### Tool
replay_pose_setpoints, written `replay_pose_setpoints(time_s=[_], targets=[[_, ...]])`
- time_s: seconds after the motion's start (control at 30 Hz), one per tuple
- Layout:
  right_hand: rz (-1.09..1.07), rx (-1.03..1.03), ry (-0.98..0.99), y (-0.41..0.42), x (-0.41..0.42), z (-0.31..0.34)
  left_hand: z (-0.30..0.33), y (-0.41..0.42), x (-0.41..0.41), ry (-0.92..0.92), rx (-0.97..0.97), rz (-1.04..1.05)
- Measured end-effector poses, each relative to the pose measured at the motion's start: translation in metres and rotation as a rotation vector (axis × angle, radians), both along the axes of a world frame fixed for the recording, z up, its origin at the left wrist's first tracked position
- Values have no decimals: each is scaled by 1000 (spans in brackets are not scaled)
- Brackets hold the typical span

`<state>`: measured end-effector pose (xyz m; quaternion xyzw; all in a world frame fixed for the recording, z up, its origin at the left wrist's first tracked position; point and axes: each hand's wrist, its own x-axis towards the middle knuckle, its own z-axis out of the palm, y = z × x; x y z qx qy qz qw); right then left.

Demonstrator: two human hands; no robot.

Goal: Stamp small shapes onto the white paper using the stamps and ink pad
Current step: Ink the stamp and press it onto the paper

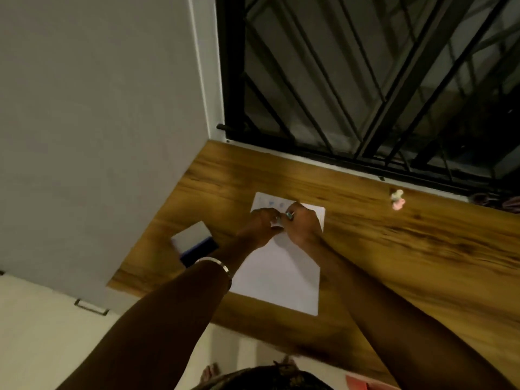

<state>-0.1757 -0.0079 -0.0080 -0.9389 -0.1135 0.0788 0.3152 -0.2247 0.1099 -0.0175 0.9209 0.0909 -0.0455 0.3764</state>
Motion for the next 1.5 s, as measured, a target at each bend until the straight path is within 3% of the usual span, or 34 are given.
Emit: replay_pose_setpoints(time_s=[0.33,0.43,0.57,0.67,0.87,1.07,1.2,1.5], targets=[[133,63,44,95,-65,-1,-2,99,-77,-21,31,99],[232,33,-16,113,-76,1,-11,129,-95,58,-31,127],[294,-3,-95,123,-87,4,-43,165,-133,92,-77,305],[392,-72,-73,130,-107,-7,-51,174,-145,-57,2,451],[500,-171,-148,134,-143,-33,-56,157,-173,-200,-121,612],[568,-201,-265,136,-142,-37,-68,143,-194,-242,150,415],[552,-202,-254,138,-138,-42,-75,140,-196,-185,159,363],[567,-181,-200,138,-129,-46,-74,137,-196,-294,147,356]])
